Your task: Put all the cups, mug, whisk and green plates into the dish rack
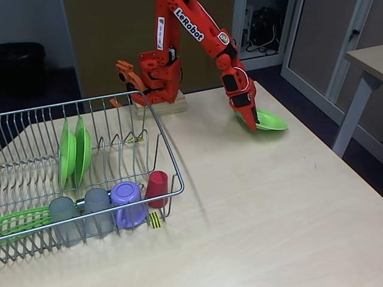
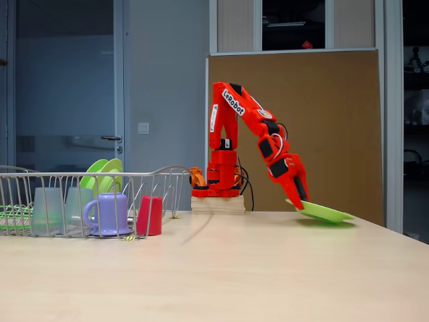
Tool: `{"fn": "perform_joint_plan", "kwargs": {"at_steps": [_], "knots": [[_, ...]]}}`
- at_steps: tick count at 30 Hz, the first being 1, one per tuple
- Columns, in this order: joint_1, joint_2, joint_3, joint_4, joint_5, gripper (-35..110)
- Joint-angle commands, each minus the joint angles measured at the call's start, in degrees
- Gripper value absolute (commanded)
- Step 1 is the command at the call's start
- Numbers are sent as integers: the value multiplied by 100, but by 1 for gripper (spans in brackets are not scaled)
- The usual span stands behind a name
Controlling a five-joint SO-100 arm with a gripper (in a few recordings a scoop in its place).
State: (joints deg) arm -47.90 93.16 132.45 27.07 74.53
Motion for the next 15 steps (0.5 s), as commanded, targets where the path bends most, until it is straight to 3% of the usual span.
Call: {"fn": "perform_joint_plan", "kwargs": {"at_steps": [1,7,15], "knots": [[396,580,-659,1679,-1107,0],[914,888,-2074,3595,-2602,0],[1292,1204,-3173,4412,-4676,0]]}}
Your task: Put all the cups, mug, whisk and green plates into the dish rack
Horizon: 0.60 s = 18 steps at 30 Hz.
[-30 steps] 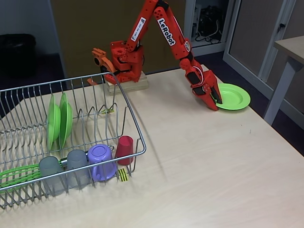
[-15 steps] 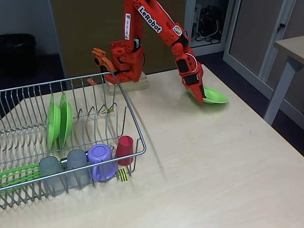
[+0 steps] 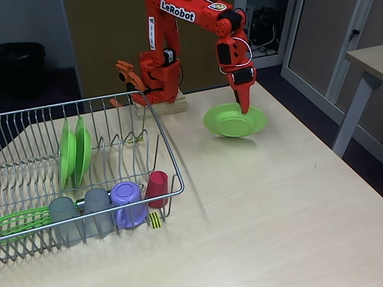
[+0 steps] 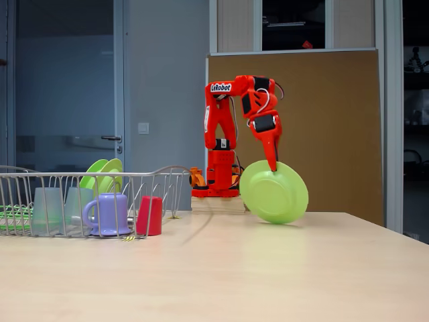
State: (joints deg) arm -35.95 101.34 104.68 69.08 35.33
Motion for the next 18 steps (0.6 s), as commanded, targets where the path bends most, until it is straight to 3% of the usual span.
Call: {"fn": "perform_joint_plan", "kwargs": {"at_steps": [1,9,18], "knots": [[141,439,-510,264,-1116,0],[606,1652,-527,-255,-4430,0],[1591,3331,-844,167,-6223,0]]}}
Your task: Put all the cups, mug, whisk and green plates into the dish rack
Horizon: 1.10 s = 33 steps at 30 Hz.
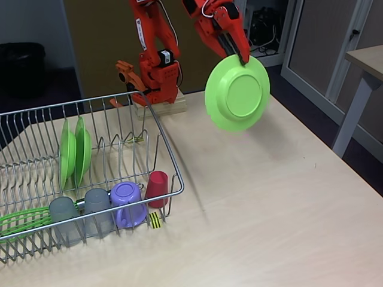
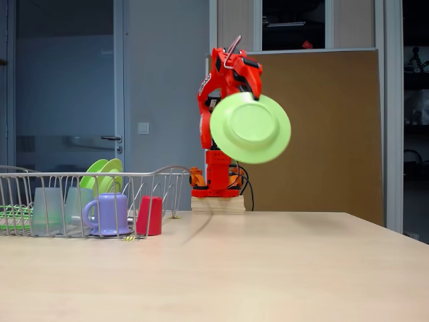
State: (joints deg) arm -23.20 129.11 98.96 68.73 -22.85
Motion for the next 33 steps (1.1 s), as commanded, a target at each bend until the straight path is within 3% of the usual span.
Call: {"fn": "perform_joint_plan", "kwargs": {"at_steps": [1,4,15,33], "knots": [[501,703,-308,255,-492,0],[1274,1178,-88,158,-396,0],[4482,2250,2549,-896,1661,0],[5977,1934,4526,-1635,2259,1]]}}
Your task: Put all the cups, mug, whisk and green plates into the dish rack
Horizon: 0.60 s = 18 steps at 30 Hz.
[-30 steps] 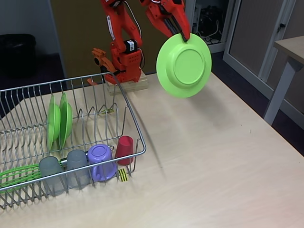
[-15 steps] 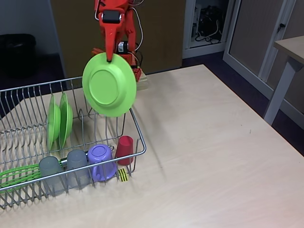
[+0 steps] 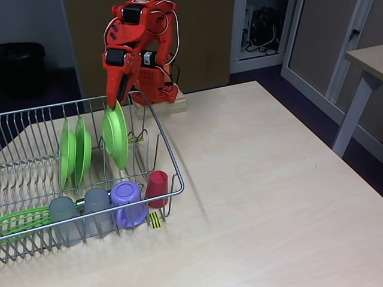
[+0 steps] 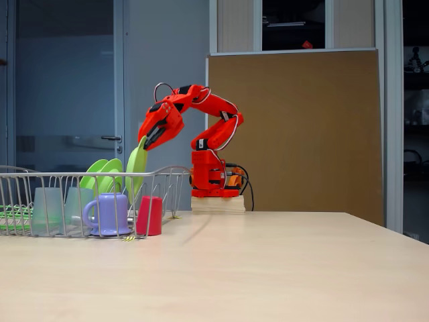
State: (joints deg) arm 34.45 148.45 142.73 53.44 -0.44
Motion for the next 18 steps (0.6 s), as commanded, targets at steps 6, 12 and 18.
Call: {"fn": "perform_joint_plan", "kwargs": {"at_steps": [6,12,18], "knots": [[70,141,211,53,-527,20],[-448,501,-26,343,-756,25],[-1995,1283,-721,888,-817,24]]}}
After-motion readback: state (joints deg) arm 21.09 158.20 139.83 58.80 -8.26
